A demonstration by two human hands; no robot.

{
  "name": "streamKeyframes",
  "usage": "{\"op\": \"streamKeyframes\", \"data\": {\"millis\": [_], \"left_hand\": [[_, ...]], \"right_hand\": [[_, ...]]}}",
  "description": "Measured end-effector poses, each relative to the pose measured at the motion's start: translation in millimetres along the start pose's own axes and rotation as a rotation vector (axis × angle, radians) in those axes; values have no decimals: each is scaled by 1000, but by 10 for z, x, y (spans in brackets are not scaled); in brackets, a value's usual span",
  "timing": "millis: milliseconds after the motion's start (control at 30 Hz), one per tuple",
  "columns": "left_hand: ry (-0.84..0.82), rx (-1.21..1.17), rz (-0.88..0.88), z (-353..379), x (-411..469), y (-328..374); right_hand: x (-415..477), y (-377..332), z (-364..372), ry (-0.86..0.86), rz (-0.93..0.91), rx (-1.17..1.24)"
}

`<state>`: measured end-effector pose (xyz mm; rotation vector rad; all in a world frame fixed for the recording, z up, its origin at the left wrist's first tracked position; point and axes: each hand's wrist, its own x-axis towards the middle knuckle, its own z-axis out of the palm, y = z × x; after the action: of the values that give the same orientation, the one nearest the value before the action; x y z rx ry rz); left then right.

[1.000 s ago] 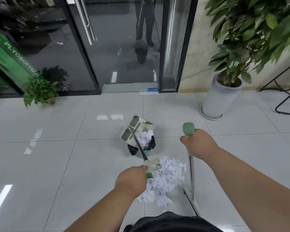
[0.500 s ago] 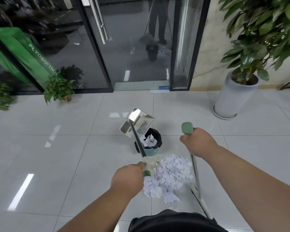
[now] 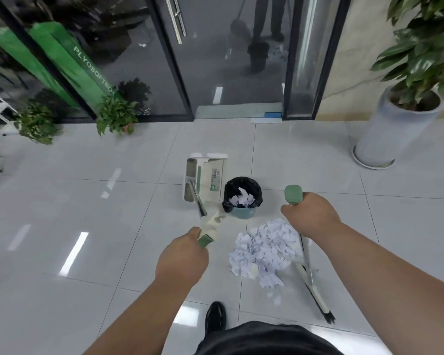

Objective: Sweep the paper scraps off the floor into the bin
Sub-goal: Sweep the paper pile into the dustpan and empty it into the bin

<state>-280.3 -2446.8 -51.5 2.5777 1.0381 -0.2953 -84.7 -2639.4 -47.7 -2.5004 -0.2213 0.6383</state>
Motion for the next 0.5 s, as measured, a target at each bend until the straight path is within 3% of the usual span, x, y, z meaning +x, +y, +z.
{"op": "streamKeyframes", "data": {"millis": [167,500], "left_hand": [[24,-146,-207,36,-178,-198],[-138,-132,-315,430,-205,-690]], "right_hand": [[-70,89,105,22,10,-37],[-250,130,354,76,45,0]]}}
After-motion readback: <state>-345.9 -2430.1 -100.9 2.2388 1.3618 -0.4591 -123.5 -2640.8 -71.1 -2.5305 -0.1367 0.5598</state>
